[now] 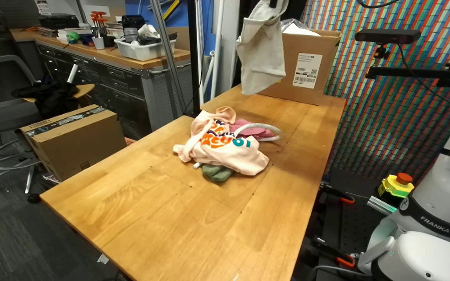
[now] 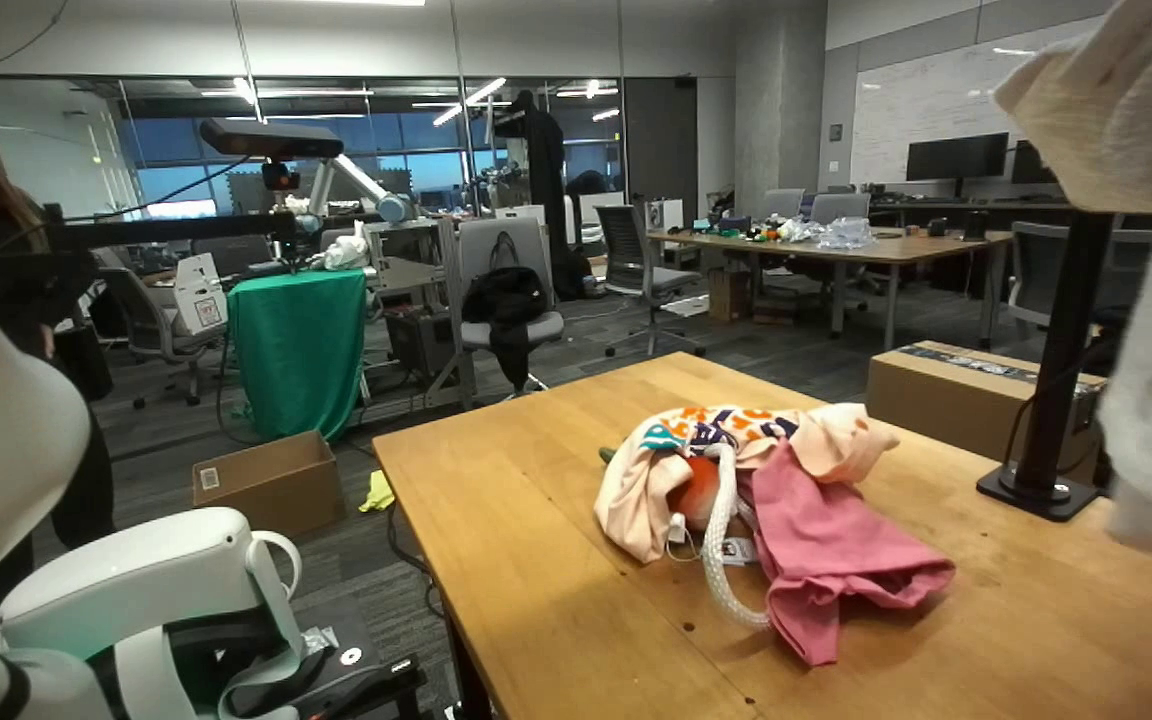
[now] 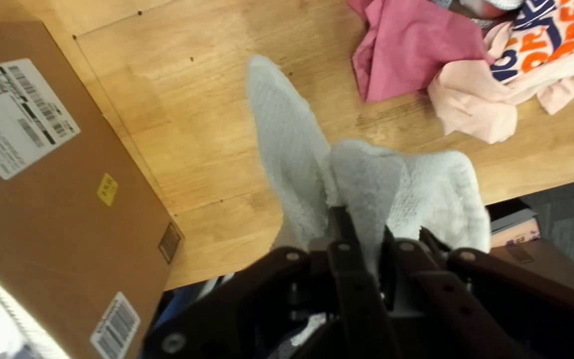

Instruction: Separate the clothes, rope and plush toy on the table

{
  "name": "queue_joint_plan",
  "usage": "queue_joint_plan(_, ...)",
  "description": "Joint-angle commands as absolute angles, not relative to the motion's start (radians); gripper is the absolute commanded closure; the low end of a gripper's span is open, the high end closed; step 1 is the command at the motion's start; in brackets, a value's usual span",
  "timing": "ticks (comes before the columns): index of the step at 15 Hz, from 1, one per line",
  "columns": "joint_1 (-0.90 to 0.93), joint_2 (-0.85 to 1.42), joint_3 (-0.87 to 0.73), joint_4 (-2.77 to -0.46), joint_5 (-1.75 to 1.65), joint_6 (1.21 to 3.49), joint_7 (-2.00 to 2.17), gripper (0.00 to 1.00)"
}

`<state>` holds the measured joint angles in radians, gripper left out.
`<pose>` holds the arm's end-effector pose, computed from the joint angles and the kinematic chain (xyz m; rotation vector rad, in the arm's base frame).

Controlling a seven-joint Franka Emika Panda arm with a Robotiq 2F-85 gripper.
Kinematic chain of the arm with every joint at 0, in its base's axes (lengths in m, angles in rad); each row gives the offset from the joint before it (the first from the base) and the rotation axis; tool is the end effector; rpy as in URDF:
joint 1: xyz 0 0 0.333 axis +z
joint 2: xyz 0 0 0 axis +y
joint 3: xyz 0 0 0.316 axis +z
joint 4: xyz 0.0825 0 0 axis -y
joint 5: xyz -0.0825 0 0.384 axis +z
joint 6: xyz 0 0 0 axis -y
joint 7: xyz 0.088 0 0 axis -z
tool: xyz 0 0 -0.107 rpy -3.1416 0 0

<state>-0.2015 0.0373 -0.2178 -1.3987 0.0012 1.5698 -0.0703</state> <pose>0.5171 -0.2272 0.6852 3.0491 -0.5363 0.2000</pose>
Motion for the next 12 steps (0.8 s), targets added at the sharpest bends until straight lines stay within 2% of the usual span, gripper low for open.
queue_joint_plan(1,-0.247,-0.038,-0.266,-1.487,-0.037,1.641,-0.013,0.97)
queue_joint_plan(12,-0.34,-0.043,-0.347,-1.605,-0.1,1.756,0.078,0.97)
